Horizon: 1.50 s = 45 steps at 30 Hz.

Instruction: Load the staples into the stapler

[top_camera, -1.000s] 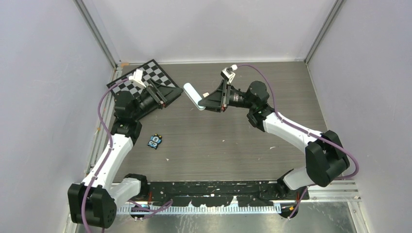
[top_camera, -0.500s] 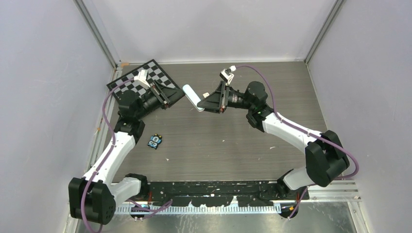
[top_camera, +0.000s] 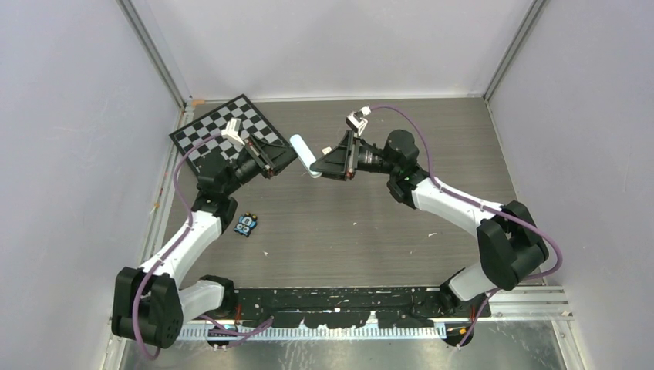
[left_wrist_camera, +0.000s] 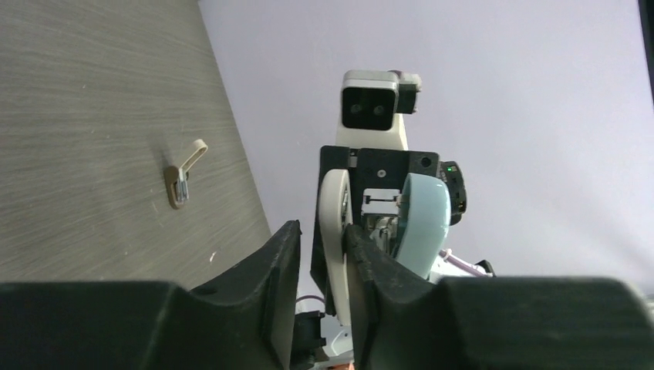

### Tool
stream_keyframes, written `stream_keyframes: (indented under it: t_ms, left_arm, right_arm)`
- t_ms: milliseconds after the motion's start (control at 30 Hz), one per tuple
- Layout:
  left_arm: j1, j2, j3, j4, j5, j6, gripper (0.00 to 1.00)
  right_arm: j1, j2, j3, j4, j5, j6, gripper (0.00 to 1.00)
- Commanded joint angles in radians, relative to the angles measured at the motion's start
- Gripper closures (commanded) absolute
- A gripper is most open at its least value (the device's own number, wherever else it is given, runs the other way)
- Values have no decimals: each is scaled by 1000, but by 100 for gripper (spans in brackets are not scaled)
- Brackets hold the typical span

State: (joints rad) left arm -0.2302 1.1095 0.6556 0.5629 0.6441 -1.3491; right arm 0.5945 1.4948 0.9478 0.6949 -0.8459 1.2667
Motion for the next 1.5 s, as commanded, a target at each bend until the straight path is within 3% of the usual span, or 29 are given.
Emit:
stream_keyframes:
  t_ms: [0,100,133,333,567,667,900,1367,1467]
  left_arm:
    - [-11,5,-20,230,-37,-59,78]
    - [-9,5,-34,256,-55,-62,98]
    - [-8,1,-38,250,-58,-48,100]
    - [17,-64,-27,-2,-86,129,100]
    - [2,-199,110,-569,-272,505,100]
    - [-16,-197,164,-706,-314,584,100]
    - [-38,-201,187,-803,-363,633,100]
    - [-40,-233,150,-789,-359,648,100]
    - [-40,-237,139,-778,-355,651,100]
  right_arm:
    - [9,-1,19,32,-7,-16,66]
    - [9,-41,71,-257,38,-151,59]
    - [10,-66,91,-359,70,-220,56]
    - [9,-171,212,-862,331,-493,31]
    - [69,-152,373,-1077,562,-655,29]
    - [132,-97,463,-1140,663,-724,30]
    - [240,21,621,-1180,764,-792,32]
    - [316,257,819,-1211,802,-823,32]
    - [317,280,825,-1185,789,-821,39]
